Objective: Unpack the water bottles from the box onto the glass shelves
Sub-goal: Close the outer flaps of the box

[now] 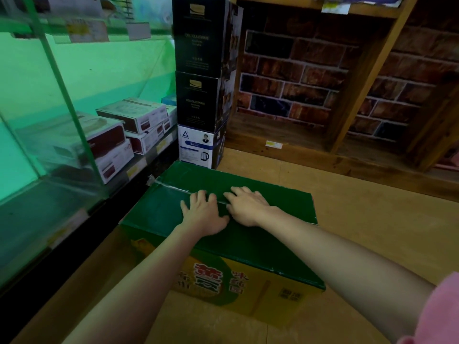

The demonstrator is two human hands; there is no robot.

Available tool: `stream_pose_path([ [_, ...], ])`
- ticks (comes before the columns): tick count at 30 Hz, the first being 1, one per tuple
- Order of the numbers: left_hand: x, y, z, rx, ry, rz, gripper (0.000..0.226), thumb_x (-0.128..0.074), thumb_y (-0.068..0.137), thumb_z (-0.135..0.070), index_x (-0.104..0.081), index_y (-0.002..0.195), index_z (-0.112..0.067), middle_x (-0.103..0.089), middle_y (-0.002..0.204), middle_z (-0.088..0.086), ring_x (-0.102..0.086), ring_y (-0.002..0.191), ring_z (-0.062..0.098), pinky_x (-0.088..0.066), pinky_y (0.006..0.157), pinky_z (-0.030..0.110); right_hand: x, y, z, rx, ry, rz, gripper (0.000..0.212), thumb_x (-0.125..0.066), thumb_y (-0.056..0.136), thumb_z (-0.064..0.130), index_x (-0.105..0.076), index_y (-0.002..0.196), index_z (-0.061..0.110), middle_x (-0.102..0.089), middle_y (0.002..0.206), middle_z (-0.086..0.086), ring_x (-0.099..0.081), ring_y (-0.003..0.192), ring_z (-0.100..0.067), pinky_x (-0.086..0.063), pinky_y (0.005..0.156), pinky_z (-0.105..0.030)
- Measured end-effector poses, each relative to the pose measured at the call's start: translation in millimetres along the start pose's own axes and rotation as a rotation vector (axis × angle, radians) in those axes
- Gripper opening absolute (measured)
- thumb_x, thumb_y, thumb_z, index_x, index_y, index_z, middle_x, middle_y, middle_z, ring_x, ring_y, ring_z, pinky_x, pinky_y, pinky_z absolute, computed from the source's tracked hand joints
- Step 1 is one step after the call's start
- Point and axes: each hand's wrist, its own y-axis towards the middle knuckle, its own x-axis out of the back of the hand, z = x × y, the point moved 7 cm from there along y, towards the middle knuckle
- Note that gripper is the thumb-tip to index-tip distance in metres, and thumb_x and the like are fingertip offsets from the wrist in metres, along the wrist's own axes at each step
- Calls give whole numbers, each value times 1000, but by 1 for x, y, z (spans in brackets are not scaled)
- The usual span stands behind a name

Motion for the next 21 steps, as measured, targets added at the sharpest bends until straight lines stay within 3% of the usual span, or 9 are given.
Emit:
stream_pose_path([
  [4,6,-9,6,-99,-11,15,87,-58,83,-53,-16,148,-14,-9,158,5,-5,146,29,-5,118,52,5,3,11,20,1,-6,52,-30,101,32,-20,150,18,-12,159,-7,-10,145,-26,-15,115,-45],
  [10,-6,-29,14,-228,128,256,130,-71,62,-67,7,151,-14,15,160,6,17,146,28,8,118,52,2,8,23,33,7,-5,53,-29,100,36,-21,149,16,-13,159,-7,-10,146,-26,-16,115,-45],
  [14,-6,-31,16,-257,148,252,131,-76,62,-60,8,151,-14,13,160,5,17,146,26,8,119,51,-3,11,22,21,31,15,53,-27,101,37,-19,150,18,-12,159,-5,-10,146,-26,-15,115,-45],
  [18,-3,-32,17,-279,122,236,124,-78,64,-56,1,152,-18,8,161,2,12,147,26,8,119,49,-5,22,8,-22,131,36,50,-23,100,32,-17,150,31,-6,160,-5,-4,147,-26,-10,116,-47],
  [21,-2,-33,18,-294,102,224,120,-78,64,-54,-3,152,-21,7,161,-1,11,147,24,9,118,46,-1,41,-8,-82,143,32,50,-22,100,38,-13,149,38,-1,160,-9,-1,147,-29,-8,116,-48],
])
